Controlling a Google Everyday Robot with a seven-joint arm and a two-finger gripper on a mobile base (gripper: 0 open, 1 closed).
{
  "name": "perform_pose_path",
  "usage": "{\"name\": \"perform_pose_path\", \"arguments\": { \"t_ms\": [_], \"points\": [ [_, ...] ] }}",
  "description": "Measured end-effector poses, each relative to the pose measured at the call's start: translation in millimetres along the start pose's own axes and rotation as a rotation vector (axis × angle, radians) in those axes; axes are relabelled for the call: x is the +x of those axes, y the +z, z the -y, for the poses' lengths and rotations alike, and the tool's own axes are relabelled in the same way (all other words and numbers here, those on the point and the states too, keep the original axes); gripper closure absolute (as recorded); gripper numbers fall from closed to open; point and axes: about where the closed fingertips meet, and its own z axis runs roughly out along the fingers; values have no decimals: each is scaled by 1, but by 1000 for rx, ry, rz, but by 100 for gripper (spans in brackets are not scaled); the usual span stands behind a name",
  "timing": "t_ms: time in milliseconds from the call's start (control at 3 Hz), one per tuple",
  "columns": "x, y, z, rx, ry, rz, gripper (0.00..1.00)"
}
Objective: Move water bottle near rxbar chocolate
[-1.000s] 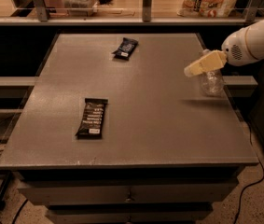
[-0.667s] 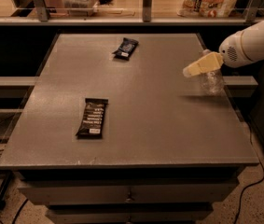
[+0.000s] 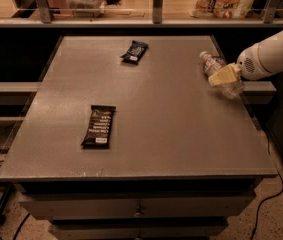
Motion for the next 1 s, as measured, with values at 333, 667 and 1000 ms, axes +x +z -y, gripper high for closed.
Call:
{"name": "perform_pose_path", "arguments": {
  "t_ms": [333, 667, 1000],
  "points": [
    [0, -2, -1, 4, -7, -10, 65],
    [-10, -7, -9, -22, -35, 7, 88],
    [-44, -20, -34, -67, -163, 23, 100]
  ]
}}
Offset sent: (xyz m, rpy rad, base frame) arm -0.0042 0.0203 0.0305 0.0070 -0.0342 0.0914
